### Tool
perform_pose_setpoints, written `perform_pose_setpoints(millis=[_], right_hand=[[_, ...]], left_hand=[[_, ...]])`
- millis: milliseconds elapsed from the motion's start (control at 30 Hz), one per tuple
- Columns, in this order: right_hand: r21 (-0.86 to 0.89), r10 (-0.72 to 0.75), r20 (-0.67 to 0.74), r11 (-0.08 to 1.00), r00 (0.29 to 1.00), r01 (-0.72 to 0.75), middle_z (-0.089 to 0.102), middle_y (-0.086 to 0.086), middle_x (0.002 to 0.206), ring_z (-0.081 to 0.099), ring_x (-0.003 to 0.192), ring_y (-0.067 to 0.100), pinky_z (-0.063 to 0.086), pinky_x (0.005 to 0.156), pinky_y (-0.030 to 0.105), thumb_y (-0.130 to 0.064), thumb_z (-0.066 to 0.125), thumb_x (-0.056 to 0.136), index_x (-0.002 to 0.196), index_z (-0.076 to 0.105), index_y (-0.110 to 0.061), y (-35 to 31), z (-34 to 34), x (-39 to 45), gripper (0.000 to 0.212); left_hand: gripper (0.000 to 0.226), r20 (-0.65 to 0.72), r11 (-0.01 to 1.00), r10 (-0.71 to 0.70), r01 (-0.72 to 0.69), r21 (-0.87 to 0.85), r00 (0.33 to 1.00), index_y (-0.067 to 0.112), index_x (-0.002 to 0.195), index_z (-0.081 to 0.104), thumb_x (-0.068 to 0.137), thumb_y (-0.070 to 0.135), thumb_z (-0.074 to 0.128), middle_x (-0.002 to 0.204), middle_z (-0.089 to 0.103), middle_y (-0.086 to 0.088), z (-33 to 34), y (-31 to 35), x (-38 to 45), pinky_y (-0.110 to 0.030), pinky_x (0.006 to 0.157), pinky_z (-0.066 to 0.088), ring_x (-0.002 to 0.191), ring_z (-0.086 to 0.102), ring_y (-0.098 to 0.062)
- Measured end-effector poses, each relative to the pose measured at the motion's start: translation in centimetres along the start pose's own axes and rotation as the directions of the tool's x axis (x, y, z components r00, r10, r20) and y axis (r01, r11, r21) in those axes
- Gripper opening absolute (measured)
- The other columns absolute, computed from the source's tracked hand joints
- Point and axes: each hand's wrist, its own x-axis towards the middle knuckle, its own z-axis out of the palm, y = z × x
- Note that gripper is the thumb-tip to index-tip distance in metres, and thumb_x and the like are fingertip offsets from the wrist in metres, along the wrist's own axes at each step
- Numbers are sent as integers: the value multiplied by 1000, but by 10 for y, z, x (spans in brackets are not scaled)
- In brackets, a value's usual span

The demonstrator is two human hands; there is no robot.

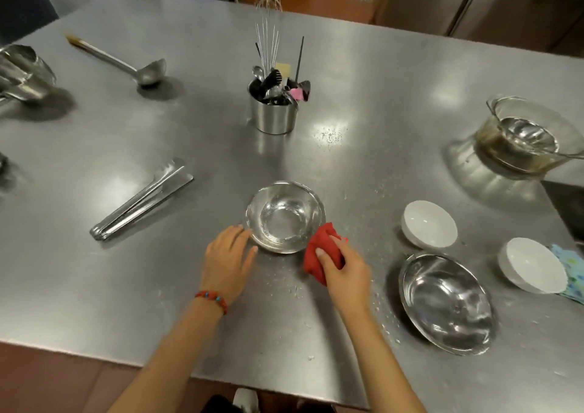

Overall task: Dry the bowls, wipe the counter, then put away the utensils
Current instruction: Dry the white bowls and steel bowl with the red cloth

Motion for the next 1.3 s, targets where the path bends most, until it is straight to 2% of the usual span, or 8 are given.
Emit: perform_pose_setpoints(millis=[233,400,500,633,800,1000,1133,1300], right_hand=[[-30,-5,32,1000,999,6,62,6,123,55,113,19,37,97,24,-30,65,83,121,59,-17,-17,26,29,40],[-54,-41,105,997,994,47,61,6,123,56,111,22,43,97,31,-31,63,85,123,57,-19,-28,43,56,41],[-114,-60,151,990,987,78,57,6,129,53,114,22,43,97,32,-32,60,87,126,54,-19,-32,55,72,42],[-321,12,235,945,972,66,50,10,133,51,117,26,40,100,36,-33,53,90,134,45,-20,-34,75,91,46],[-519,140,305,854,942,41,45,15,137,51,118,30,39,103,40,-29,52,92,135,41,-18,-28,93,92,45],[-395,31,412,907,911,148,56,10,124,52,113,26,40,99,33,-27,59,85,125,53,-23,-32,115,90,41],[-377,-8,321,916,947,136,53,10,127,52,113,27,41,95,36,-27,54,89,126,52,-20,-40,129,105,37],[-687,-9,228,707,974,167,48,15,125,49,110,31,46,85,39,-20,39,97,129,42,-14,-37,117,119,34]], left_hand=[[34,20,989,-107,109,-100,994,-1,105,63,84,24,53,109,65,-22,13,-27,35,-45,89,46,102,60,-38],[35,136,893,-319,345,-288,938,6,121,53,91,24,52,119,59,-15,31,-34,60,-37,94,41,108,55,-30],[28,192,809,-426,468,-357,884,8,111,56,91,27,51,91,62,-9,40,-31,76,-37,76,49,83,58,-25],[16,186,717,-527,552,-426,829,10,88,55,90,26,53,71,55,-1,50,-31,90,-27,65,36,70,51,-21],[24,209,611,-585,595,-522,784,6,76,52,93,22,48,74,55,-12,59,-31,98,-30,65,35,71,50,-24],[40,195,630,-513,521,-576,836,14,56,35,94,16,47,54,38,0,64,-37,99,-21,48,27,55,34,-17],[45,181,589,-523,507,-629,833,18,52,29,92,14,49,51,29,3,64,-41,96,-16,43,28,50,26,-11],[39,175,563,-552,520,-643,815,11,56,36,91,17,53,54,33,-4,63,-44,97,-27,51,29,54,29,-15]])
